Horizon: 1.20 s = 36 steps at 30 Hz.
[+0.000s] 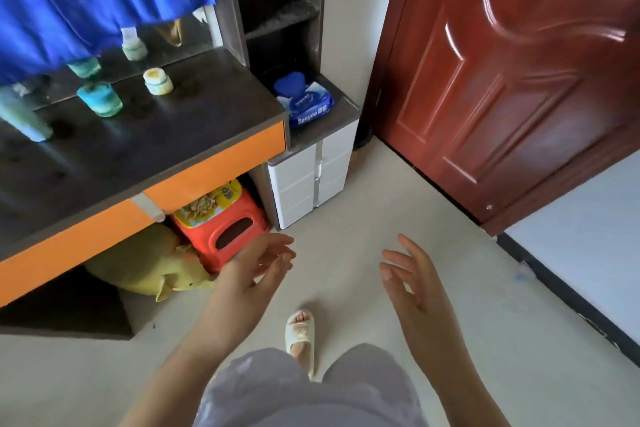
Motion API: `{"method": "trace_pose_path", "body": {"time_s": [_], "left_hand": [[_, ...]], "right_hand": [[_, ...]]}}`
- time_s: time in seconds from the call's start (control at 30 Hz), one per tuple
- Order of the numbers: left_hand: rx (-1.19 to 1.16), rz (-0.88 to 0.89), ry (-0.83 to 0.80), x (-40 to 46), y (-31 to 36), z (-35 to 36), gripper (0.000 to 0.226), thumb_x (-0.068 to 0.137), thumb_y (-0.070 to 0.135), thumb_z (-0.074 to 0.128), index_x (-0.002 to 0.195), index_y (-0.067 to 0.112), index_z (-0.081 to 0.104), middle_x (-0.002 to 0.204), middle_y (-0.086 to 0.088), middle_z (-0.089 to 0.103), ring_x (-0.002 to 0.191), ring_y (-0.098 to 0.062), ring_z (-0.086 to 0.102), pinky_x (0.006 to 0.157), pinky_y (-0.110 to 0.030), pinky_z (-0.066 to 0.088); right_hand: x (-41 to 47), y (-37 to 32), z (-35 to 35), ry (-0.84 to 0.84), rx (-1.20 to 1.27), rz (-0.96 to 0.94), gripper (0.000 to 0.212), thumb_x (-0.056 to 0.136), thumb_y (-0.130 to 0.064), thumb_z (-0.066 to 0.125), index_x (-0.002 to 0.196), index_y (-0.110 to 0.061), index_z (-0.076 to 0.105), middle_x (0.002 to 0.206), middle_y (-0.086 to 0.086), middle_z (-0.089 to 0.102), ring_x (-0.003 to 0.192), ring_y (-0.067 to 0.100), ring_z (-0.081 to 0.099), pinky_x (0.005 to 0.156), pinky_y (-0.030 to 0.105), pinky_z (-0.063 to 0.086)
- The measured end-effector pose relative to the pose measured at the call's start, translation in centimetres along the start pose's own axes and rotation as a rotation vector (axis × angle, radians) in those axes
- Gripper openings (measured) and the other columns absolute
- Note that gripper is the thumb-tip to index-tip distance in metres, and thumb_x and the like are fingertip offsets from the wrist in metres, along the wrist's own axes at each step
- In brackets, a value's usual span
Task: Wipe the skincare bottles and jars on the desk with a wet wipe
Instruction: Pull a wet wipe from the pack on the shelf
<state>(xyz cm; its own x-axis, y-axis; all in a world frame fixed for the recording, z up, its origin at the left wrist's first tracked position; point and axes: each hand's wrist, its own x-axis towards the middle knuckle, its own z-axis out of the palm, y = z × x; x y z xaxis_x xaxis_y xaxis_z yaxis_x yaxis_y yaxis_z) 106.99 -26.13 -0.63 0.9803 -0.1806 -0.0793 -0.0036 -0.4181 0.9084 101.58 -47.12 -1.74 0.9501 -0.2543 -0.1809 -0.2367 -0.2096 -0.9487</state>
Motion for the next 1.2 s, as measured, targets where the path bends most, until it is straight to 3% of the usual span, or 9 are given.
{"method": "trace_pose_path", "body": {"time_s": [0.13,0.23,0.43,0.7,0.83,0.93,1.07,1.17,1.2], "left_hand": [[0.026,0.007,-0.047,10.3,2.6,0.6,0.020,0.093,0.013,0.051,0.106,0.026,0.060,0.091,0.016,0.068,0.091,0.003,0.062,0.074,-0.004,0.043],[0.010,-0.022,-0.053,16.8,3.5,2.0,0.021,0.092,0.014,0.051,0.106,0.027,0.059,0.093,0.022,0.067,0.091,0.002,0.063,0.077,-0.005,0.044],[-0.059,-0.115,0.108,29.6,4.6,5.9,0.019,0.092,0.019,0.050,0.101,0.035,0.058,0.096,0.023,0.066,0.088,-0.002,0.065,0.080,-0.027,0.052],[-0.111,-0.311,0.426,39.4,5.3,7.9,0.030,0.089,0.006,0.055,0.086,0.035,0.062,0.091,0.023,0.068,0.079,0.004,0.066,0.071,-0.004,0.045],[-0.132,-0.394,0.492,44.0,3.5,7.0,0.027,0.088,0.008,0.057,0.088,0.035,0.059,0.081,0.009,0.072,0.081,-0.001,0.066,0.072,-0.005,0.046],[-0.141,-0.493,0.415,48.4,0.5,6.5,0.026,0.090,0.008,0.053,0.088,0.034,0.058,0.090,0.004,0.070,0.083,-0.011,0.066,0.075,-0.014,0.050],[-0.068,-0.596,0.320,55.3,-5.0,7.1,0.016,0.091,0.008,0.050,0.097,0.017,0.061,0.087,-0.006,0.066,0.078,-0.021,0.063,0.065,-0.010,0.044],[0.055,-0.689,0.278,60.0,-9.0,8.5,0.022,0.093,0.015,0.045,0.109,0.008,0.058,0.102,-0.013,0.068,0.089,-0.029,0.062,0.074,-0.031,0.048],[0.131,-0.722,0.261,61.1,-10.1,9.1,0.024,0.094,0.020,0.044,0.112,0.007,0.054,0.107,-0.016,0.066,0.093,-0.032,0.061,0.074,-0.035,0.047]], "right_hand": [[9.3,-2.5,-1.6,0.029,0.018,-0.011,0.038,0.081,-0.036,0.052,0.116,-0.047,0.041,0.114,-0.019,0.058,0.104,-0.009,0.055,0.078,0.005,0.044],[16.1,-3.1,-3.0,0.016,0.018,0.002,0.039,0.087,-0.024,0.055,0.114,-0.047,0.041,0.115,-0.017,0.058,0.101,-0.012,0.055,0.076,0.004,0.044],[32.7,-4.5,-6.2,-0.135,-0.033,-0.038,0.038,0.090,-0.020,0.054,0.113,-0.048,0.041,0.114,-0.019,0.057,0.099,-0.018,0.052,0.072,-0.002,0.040],[50.6,-7.3,-5.8,-0.444,-0.123,-0.089,0.041,0.089,-0.015,0.054,0.124,-0.033,0.043,0.114,-0.012,0.057,0.098,-0.017,0.053,0.074,0.000,0.041],[57.1,-6.8,-2.0,-0.539,-0.196,-0.080,0.045,0.089,-0.019,0.055,0.132,-0.027,0.041,0.117,-0.010,0.056,0.099,-0.019,0.051,0.074,-0.002,0.039],[61.8,-5.7,1.9,-0.576,-0.272,-0.054,0.045,0.090,-0.018,0.055,0.133,-0.023,0.041,0.119,-0.005,0.055,0.099,-0.009,0.054,0.073,-0.003,0.039],[67.4,-2.6,7.0,-0.622,-0.430,-0.035,0.043,0.090,-0.020,0.055,0.132,-0.017,0.043,0.120,0.000,0.054,0.105,0.009,0.055,0.075,0.008,0.046],[70.3,0.1,10.2,-0.682,-0.602,-0.084,0.043,0.090,-0.025,0.054,0.131,-0.016,0.043,0.125,0.007,0.056,0.110,0.019,0.057,0.088,0.032,0.051],[70.9,0.9,11.1,-0.707,-0.664,-0.107,0.043,0.091,-0.026,0.053,0.131,-0.015,0.044,0.125,0.009,0.056,0.109,0.022,0.058,0.088,0.033,0.050]]}}
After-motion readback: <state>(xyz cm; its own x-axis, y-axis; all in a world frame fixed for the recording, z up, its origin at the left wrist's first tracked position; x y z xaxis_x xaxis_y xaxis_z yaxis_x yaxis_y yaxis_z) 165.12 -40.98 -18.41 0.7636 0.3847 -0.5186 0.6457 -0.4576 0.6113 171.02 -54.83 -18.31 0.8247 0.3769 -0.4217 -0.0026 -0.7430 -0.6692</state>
